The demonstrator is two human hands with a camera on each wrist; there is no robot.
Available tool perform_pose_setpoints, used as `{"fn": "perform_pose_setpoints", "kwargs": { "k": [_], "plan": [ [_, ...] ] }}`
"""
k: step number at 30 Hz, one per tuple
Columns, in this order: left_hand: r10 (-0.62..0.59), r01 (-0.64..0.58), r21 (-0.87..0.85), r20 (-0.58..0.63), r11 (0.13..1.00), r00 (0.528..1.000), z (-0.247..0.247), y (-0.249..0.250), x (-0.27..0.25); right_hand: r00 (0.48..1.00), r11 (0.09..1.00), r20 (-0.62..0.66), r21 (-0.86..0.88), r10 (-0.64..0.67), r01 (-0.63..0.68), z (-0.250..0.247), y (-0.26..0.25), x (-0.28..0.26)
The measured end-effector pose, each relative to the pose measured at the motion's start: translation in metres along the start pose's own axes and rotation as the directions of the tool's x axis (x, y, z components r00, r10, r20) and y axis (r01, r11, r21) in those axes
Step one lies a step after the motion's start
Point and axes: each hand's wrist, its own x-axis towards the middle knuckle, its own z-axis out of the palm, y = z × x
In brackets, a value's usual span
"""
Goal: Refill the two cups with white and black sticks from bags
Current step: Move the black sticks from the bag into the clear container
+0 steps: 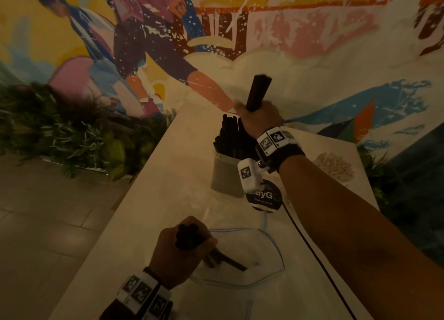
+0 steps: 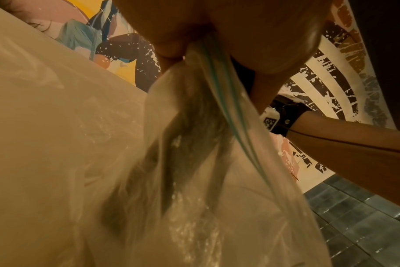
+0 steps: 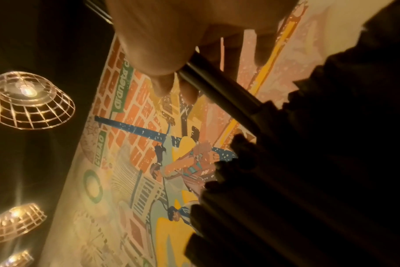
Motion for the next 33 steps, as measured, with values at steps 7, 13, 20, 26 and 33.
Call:
{"fn": "perform_pose_setpoints", "kwargs": {
  "k": [7, 13, 20, 26, 33],
  "plan": [
    [-0.011, 0.011, -0.011, 0.020, 1.000, 1.000, -0.001, -0.001, -0.003, 0.961, 0.980, -0.224, 0.076, -0.161, 0.182, -0.006, -0.006, 0.000],
    [-0.028, 0.028, -0.004, 0.015, 1.000, 0.999, 0.000, 0.001, -0.002, 0.748, 0.821, -0.377, -0.064, -0.546, 0.568, -0.009, -0.029, 0.014],
    [-0.026, 0.026, -0.013, 0.000, 1.000, 1.000, -0.001, 0.001, -0.005, 0.892, 0.749, 0.349, -0.498, -0.288, 0.437, 0.018, -0.009, 0.006],
    [-0.005, 0.005, -0.003, -0.007, 1.000, 1.000, 0.000, 0.002, -0.005, 0.877, 0.711, 0.452, -0.562, -0.165, 0.424, 0.023, -0.006, -0.003],
    [-0.049, 0.052, -0.040, 0.061, 0.998, 0.997, -0.003, -0.003, 0.003, 0.869, 0.845, 0.062, 0.275, -0.492, 0.459, -0.027, -0.007, -0.093]
  ]
}}
